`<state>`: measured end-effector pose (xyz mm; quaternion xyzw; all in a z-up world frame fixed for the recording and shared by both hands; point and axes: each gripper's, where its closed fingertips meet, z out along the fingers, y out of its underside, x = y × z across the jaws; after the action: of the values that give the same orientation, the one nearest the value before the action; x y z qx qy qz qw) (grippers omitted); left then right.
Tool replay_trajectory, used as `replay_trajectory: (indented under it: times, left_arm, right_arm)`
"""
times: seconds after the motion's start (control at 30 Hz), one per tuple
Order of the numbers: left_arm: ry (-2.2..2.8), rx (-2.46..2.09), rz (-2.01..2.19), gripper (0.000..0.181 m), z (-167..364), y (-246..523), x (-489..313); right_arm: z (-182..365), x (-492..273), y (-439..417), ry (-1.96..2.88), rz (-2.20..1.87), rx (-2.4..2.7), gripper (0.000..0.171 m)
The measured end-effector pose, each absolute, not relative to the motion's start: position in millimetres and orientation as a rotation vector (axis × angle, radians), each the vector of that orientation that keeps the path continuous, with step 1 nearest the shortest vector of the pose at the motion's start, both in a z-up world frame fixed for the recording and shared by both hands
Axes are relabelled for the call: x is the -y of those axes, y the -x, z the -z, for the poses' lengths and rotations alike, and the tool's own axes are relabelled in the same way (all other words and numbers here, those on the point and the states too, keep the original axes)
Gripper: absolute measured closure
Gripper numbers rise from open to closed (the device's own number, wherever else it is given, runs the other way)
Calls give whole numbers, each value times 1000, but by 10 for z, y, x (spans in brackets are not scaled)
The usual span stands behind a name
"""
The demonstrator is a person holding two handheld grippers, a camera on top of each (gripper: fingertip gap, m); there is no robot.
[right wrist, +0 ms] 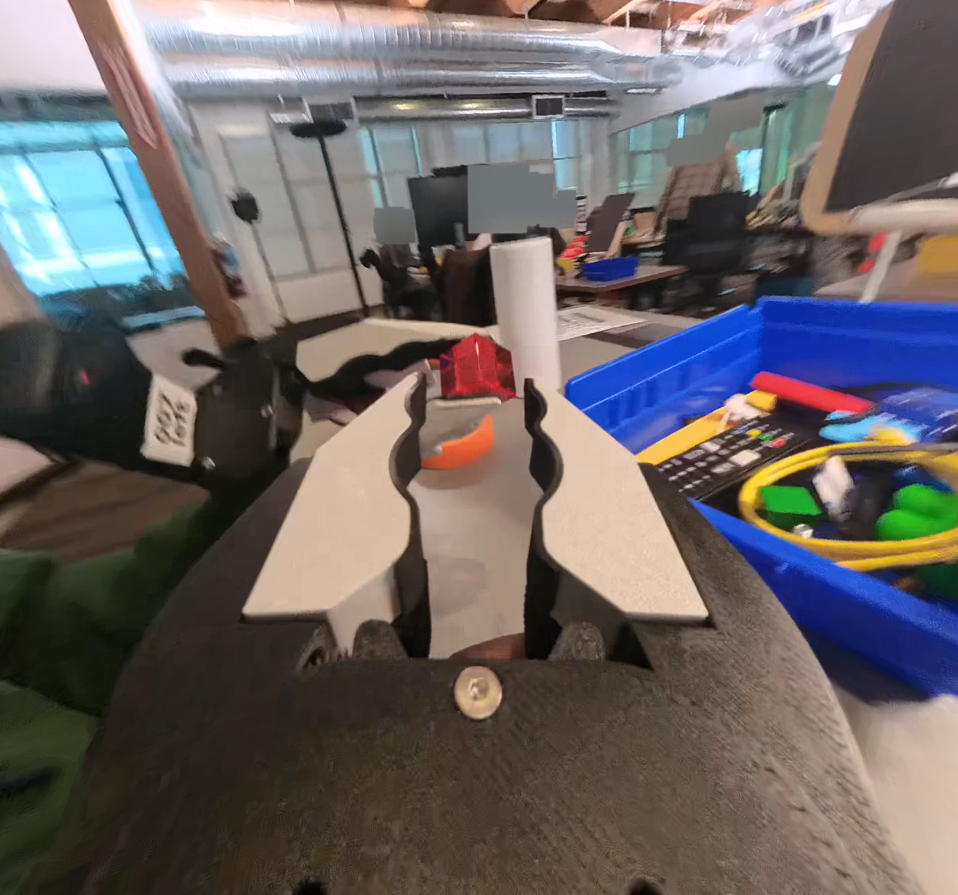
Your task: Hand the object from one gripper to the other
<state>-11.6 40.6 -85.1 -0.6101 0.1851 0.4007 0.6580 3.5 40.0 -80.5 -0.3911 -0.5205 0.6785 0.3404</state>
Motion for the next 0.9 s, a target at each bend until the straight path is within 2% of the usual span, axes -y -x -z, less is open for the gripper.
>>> replay_trajectory:
  times: [0.23,0.67,0.77,0.9]
  left_arm:
    - [1322,-619,-983,155,954,-194,-505]
    - [1349,-617,-932,155,988,-198,-518]
    - [1353,-607,-913,154,986,-196,-516]
    - [1372,-594,-909,154,1009,-171,-531]
  right_arm:
    - [972,-247,-13,1114,-1874,1477,121]
    - [1070,-241,13,1196,-1897,1514,125]
    - [1079,-267,22,1206,-1887,1506,133]
    - [1099,-297,44,1194,-1819,1507,133]
